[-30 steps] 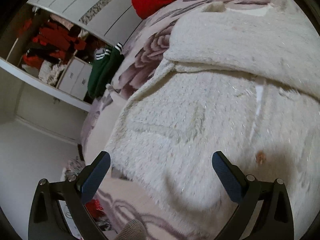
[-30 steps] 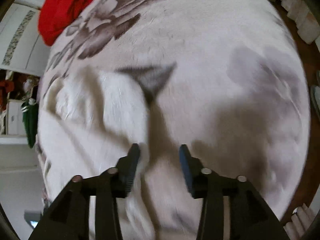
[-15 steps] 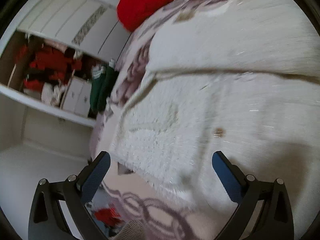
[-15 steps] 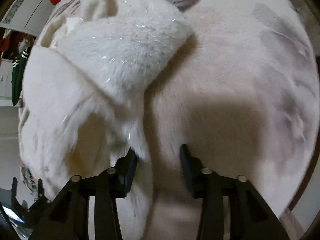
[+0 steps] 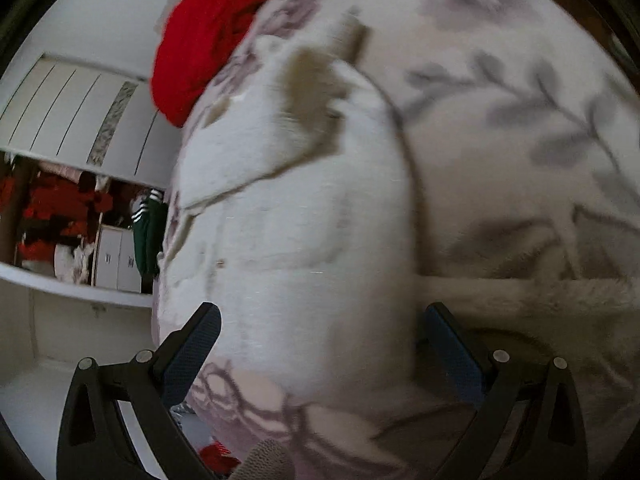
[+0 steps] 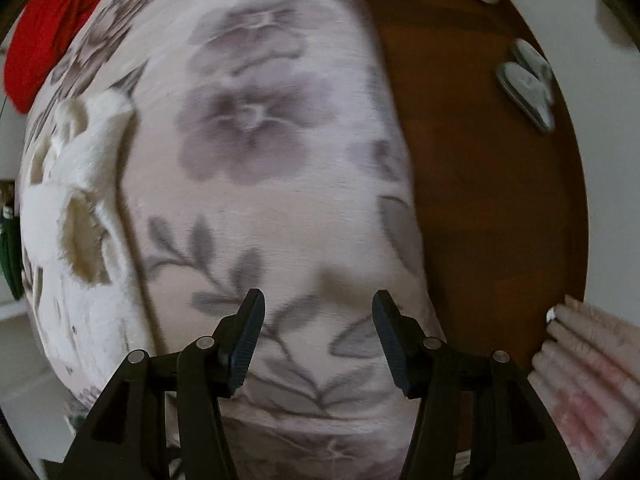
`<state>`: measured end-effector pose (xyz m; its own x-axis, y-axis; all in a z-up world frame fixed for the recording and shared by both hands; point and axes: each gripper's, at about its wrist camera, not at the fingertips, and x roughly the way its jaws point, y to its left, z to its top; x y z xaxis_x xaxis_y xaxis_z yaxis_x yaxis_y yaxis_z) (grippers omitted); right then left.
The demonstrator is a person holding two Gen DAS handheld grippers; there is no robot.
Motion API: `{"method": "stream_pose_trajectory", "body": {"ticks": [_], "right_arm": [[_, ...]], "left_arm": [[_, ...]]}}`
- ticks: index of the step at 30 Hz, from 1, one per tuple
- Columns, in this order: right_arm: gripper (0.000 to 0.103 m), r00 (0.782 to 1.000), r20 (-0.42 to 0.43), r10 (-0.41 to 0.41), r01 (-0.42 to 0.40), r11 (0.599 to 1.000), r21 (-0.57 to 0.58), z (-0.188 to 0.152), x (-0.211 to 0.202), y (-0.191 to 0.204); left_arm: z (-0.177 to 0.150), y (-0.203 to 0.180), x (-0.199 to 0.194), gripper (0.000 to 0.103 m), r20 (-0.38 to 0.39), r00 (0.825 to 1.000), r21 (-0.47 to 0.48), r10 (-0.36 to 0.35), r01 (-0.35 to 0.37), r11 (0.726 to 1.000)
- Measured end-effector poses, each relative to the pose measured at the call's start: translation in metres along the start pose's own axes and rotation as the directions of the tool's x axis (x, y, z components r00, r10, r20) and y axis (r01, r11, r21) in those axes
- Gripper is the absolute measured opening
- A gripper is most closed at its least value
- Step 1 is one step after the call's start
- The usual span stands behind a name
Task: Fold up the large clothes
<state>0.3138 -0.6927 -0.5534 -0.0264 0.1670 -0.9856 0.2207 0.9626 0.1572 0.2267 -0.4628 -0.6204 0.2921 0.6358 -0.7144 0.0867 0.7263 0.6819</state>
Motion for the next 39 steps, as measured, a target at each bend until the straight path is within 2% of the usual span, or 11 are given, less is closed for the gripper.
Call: {"method": "stream_pose_trajectory", "body": {"ticks": [3, 7, 8, 16, 19, 21, 22, 23, 26, 33, 39], "right_arm": [[0.058, 0.999, 0.005, 0.033, -0.033, 0.999, 0.012, 0.008, 0.009, 0.005], [0.06, 0.972, -0.035, 0.231, -0.232, 0.973, -0.011, 0.035, 0.038, 0.044], [0.065, 0.956, -0.057, 0.289, -0.291, 0.956, -0.027, 0.042, 0.049, 0.06], [0.08, 0.663, -0.157, 0.732, -0.736, 0.675, 0.042, 0.114, 0.132, 0.178], [0.08, 0.619, -0.178, 0.765, -0.764, 0.639, 0.086, 0.141, 0.161, 0.217], [0.069, 0.625, -0.188, 0.758, -0.75, 0.649, 0.126, 0.148, 0.173, 0.233], [0.03, 0.644, -0.171, 0.746, -0.736, 0.665, 0.131, 0.15, 0.172, 0.24], [0.02, 0.684, -0.156, 0.713, -0.701, 0.701, 0.131, 0.151, 0.168, 0.249], [0.017, 0.765, -0.127, 0.632, -0.631, 0.774, 0.053, 0.142, 0.129, 0.285], [0.017, 0.85, -0.102, 0.517, -0.526, 0.845, -0.097, 0.125, 0.026, 0.405], [0.017, 0.92, -0.102, 0.379, -0.391, 0.904, -0.174, 0.109, 0.026, 0.561]], "left_arm": [[0.002, 0.007, 0.021, 0.092, -0.024, 0.999, -0.011, 0.025, -0.025, 1.0], [-0.003, 0.055, 0.034, 0.018, -0.029, 0.995, -0.146, -0.098, 0.093, 0.985], [-0.003, 0.059, 0.033, 0.018, -0.024, 0.993, -0.166, -0.113, 0.108, 0.98], [-0.007, 0.106, 0.02, 0.015, 0.027, 0.989, -0.245, -0.146, 0.148, 0.958], [-0.008, 0.119, 0.022, 0.015, 0.034, 0.983, -0.277, -0.182, 0.184, 0.943], [-0.01, 0.131, 0.028, 0.015, 0.038, 0.979, -0.299, -0.2, 0.203, 0.932], [-0.012, 0.137, 0.03, 0.014, 0.043, 0.977, -0.314, -0.21, 0.213, 0.925], [-0.011, 0.142, 0.031, 0.014, 0.046, 0.975, -0.323, -0.217, 0.221, 0.92], [-0.018, 0.182, 0.039, 0.014, 0.064, 0.957, -0.395, -0.283, 0.284, 0.874], [-0.045, 0.308, 0.095, 0.013, 0.097, 0.9, -0.589, -0.424, 0.396, 0.705], [-0.077, 0.397, 0.197, 0.013, 0.08, 0.882, -0.713, -0.465, 0.377, 0.592]]}}
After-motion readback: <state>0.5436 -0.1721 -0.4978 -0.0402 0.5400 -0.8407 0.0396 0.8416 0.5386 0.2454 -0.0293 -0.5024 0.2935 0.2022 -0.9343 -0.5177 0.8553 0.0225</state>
